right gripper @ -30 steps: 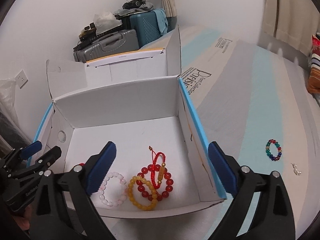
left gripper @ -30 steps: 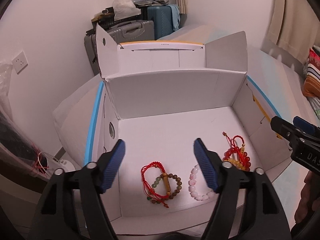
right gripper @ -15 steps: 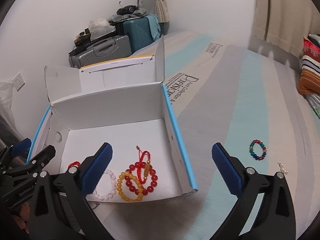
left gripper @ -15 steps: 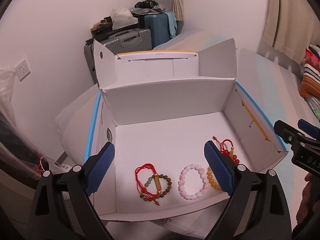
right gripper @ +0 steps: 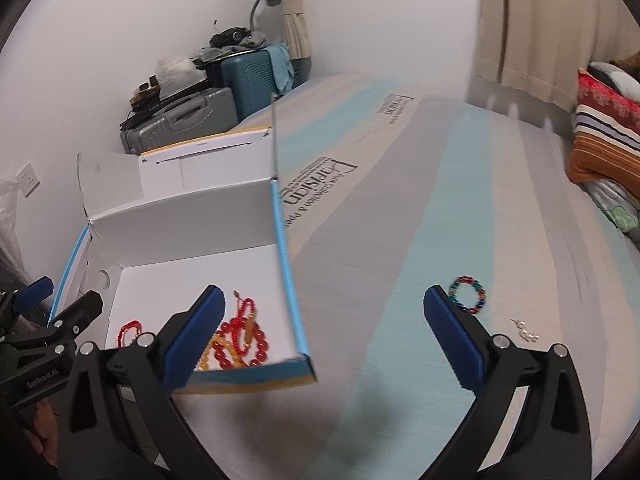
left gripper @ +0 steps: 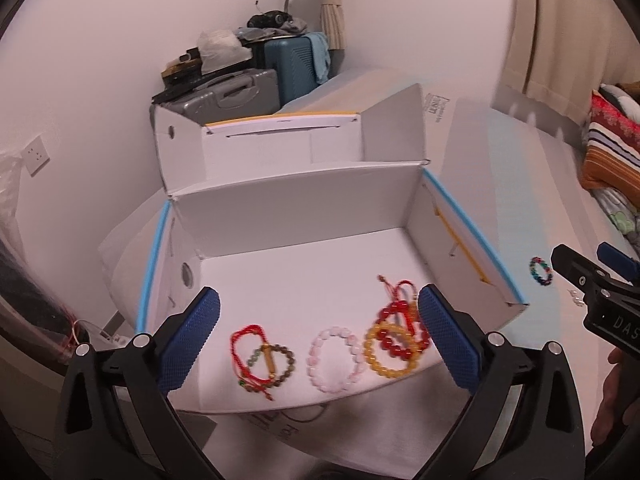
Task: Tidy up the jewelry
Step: 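Move both open tools back over the glass bead bracelet and pearls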
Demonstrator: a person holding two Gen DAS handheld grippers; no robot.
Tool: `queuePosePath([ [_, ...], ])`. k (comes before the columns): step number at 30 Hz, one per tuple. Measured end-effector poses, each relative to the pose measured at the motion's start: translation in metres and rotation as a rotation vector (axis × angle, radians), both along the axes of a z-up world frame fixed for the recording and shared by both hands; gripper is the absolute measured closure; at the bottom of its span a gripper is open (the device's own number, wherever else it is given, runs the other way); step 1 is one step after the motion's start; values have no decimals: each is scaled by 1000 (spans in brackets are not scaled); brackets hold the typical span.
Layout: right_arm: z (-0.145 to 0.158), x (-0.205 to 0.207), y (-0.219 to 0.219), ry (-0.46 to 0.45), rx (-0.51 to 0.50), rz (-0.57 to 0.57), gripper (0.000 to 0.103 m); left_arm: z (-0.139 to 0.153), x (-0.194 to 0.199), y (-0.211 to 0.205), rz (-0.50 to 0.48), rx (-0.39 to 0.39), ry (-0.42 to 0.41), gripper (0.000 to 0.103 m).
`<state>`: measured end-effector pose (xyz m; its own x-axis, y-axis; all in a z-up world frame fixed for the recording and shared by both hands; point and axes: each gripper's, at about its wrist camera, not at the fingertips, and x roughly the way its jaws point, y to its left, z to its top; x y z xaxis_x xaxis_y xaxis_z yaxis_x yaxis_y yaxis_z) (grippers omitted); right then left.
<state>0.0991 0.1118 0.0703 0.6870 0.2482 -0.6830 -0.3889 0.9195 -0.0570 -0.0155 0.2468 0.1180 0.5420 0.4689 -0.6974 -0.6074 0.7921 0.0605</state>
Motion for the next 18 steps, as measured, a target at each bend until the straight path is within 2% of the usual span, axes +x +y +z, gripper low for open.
queuePosePath([
  [18, 46, -18, -121, -41, 3, -168, 7, 33, 26, -92, -127, 17, -27, 6],
])
